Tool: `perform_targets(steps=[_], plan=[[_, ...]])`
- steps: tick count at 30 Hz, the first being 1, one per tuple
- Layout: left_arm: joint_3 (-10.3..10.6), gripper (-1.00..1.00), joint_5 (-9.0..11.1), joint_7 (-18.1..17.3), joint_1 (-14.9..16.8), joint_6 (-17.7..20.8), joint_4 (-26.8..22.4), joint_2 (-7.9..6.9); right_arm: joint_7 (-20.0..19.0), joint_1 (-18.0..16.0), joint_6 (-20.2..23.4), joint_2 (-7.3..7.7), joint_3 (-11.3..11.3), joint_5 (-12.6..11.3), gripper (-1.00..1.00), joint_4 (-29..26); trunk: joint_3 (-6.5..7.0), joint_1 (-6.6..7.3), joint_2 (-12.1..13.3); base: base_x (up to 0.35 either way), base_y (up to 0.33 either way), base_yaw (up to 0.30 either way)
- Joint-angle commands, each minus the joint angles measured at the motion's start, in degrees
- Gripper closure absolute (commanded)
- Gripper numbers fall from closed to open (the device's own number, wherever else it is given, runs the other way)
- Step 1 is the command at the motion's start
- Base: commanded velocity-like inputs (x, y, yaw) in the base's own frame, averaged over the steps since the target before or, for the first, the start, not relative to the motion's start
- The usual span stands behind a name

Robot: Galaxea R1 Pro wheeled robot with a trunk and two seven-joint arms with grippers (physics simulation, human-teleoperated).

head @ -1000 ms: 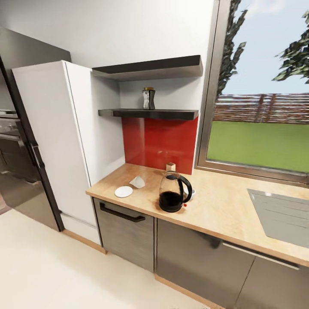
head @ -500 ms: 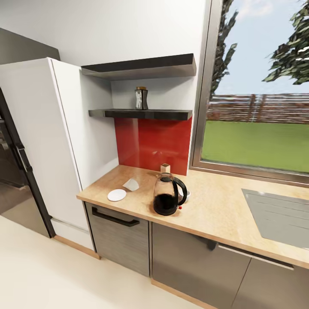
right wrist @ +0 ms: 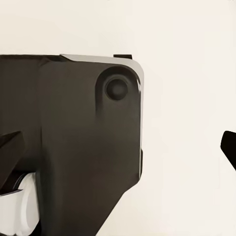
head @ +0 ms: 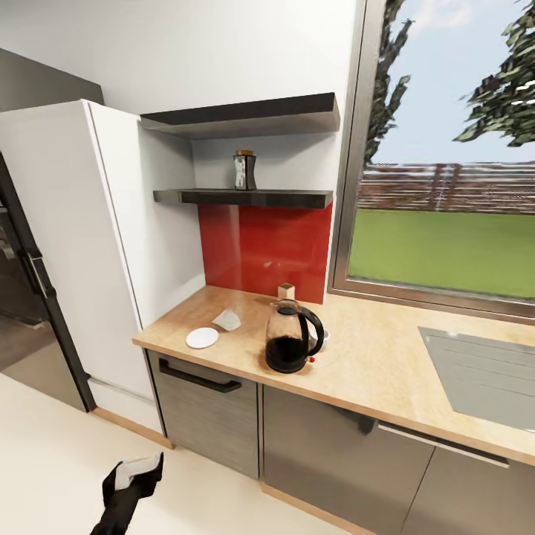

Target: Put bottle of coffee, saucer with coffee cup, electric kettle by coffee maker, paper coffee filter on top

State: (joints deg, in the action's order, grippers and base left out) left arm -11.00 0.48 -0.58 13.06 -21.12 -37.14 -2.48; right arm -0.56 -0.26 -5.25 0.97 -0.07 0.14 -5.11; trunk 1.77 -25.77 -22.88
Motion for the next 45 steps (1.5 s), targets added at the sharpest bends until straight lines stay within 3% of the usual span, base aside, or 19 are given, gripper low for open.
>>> perform_targets(steps=[1, 2, 8, 14, 18, 20, 23, 28, 37, 45], plan=[[-0.02, -1.00, 0.02, -0.05, 1.41, 0.07, -1.10, 0.24, -0.06, -0.01, -0.20, 0.00, -0.02, 0.02, -1.00, 0.08, -0.03, -0.02, -0.04, 0.000, 0.000, 0.000], [0.05, -1.00, -0.16, 0.03, 4.62, 0.39, -2.39, 1.05, -0.03, -0.02, -0.20, 0.00, -0.02, 0.03, -1.00, 0.07, -0.03, -0.02, -0.04, 0.000, 0.000, 0.000], [0.21, -1.00, -0.63, 0.43, 14.33, 1.93, -2.70, 3.60, 0.03, -0.05, -0.26, 0.00, -0.07, 0.03, -1.00, 0.09, -0.03, -0.02, -0.04, 0.000, 0.000, 0.000], [0.68, -1.00, -1.77, 1.31, 22.07, 11.64, -2.68, 5.18, 0.03, -0.02, -0.28, 0.00, -0.11, 0.11, -1.00, 0.10, -0.03, -0.02, -0.04, 0.000, 0.000, 0.000], [3.57, -1.00, -3.76, 4.80, 26.00, 17.81, -2.63, 6.06, 0.03, -0.01, -0.29, 0.00, -0.11, 0.12, -1.00, 0.10, -0.03, -0.02, -0.04, 0.000, 0.000, 0.000], [5.17, -1.00, -4.45, 7.07, 27.28, 19.09, -2.52, 6.24, 0.03, -0.02, -0.24, 0.03, -0.08, 0.12, -1.00, 0.10, -0.03, -0.02, -0.04, 0.000, 0.000, 0.000], [7.57, -1.00, -5.01, 10.49, 28.60, 20.53, -2.39, 6.34, 0.03, -0.01, -0.21, 0.06, -0.08, 0.12, -1.00, 0.10, -0.03, -0.02, -0.04, 0.000, 0.000, 0.000], [9.66, -1.00, -5.32, 12.86, 28.45, 20.82, -2.25, 5.77, -0.01, -0.01, -0.20, 0.16, -0.11, 0.12, -1.00, 0.13, -0.03, -0.02, -0.04, 0.000, 0.000, -0.144], [9.85, -1.00, -5.57, 12.99, 28.33, 20.80, -2.23, 5.66, -0.04, -0.01, -0.20, 0.52, -0.01, 0.20, -1.00, 0.27, -0.03, -0.02, -0.04, 0.009, 0.000, -0.262], [9.86, -1.00, -5.58, 12.98, 28.34, 20.94, -2.15, 5.71, 0.20, -0.04, -0.12, 0.60, 0.15, 0.37, -1.00, 0.12, -0.03, -0.02, -0.04, 0.272, -0.064, -0.122]])
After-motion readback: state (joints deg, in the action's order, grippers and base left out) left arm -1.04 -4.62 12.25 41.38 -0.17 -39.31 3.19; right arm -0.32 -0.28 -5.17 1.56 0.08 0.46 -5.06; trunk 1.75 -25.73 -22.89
